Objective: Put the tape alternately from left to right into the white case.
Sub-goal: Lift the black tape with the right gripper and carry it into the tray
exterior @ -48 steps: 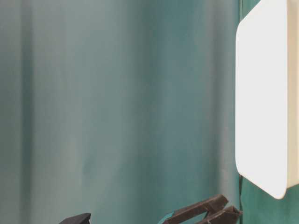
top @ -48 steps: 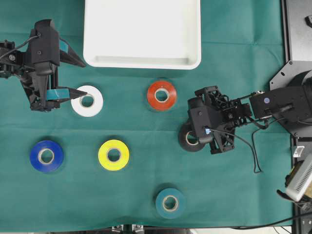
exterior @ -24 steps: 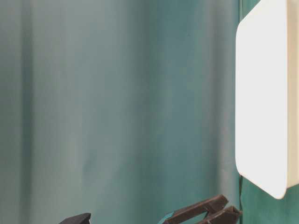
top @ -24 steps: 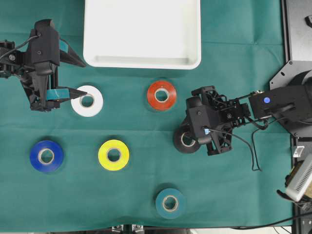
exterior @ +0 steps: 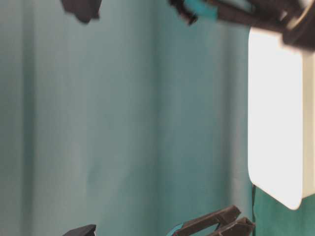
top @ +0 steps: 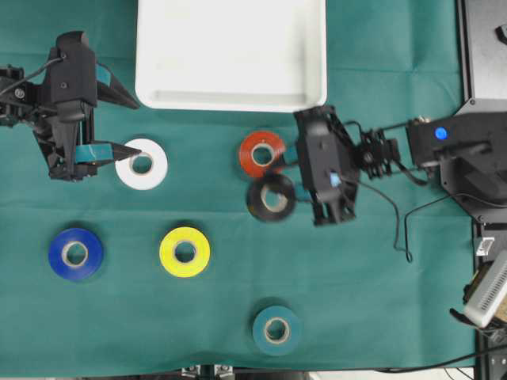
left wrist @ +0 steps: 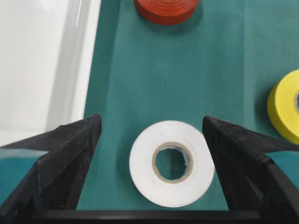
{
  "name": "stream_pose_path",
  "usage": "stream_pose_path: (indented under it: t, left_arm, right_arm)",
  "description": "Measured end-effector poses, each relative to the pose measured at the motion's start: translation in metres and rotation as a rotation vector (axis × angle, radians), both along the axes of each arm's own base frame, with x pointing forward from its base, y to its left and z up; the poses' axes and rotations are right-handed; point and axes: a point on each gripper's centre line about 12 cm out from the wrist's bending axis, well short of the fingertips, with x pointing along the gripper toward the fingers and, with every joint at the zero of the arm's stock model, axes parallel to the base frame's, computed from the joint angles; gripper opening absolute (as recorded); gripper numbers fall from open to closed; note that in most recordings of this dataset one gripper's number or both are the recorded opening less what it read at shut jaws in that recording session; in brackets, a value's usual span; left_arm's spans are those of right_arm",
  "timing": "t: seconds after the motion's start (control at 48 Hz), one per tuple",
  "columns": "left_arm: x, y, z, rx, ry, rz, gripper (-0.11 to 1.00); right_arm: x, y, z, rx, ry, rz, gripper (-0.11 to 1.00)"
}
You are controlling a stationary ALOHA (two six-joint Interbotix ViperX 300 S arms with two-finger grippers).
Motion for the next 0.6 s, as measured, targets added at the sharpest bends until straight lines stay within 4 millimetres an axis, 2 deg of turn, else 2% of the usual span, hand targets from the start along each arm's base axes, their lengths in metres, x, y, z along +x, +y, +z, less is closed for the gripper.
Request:
stream_pose_path:
  t: [0.229,0.604]
  left_arm:
    - [0.0,0.0,-0.001,0.0,0.003,0.001,0.73]
    - [0.0,0.0,-0.005,-0.002,0.014,0.003,0.73]
  right_arm:
    - [0.013,-0.05,-0.001,-0.038,0.001,-0.119,0.22]
    - [0.039,-0.114,-0.012,-0.135,0.032,-0.209,0.22]
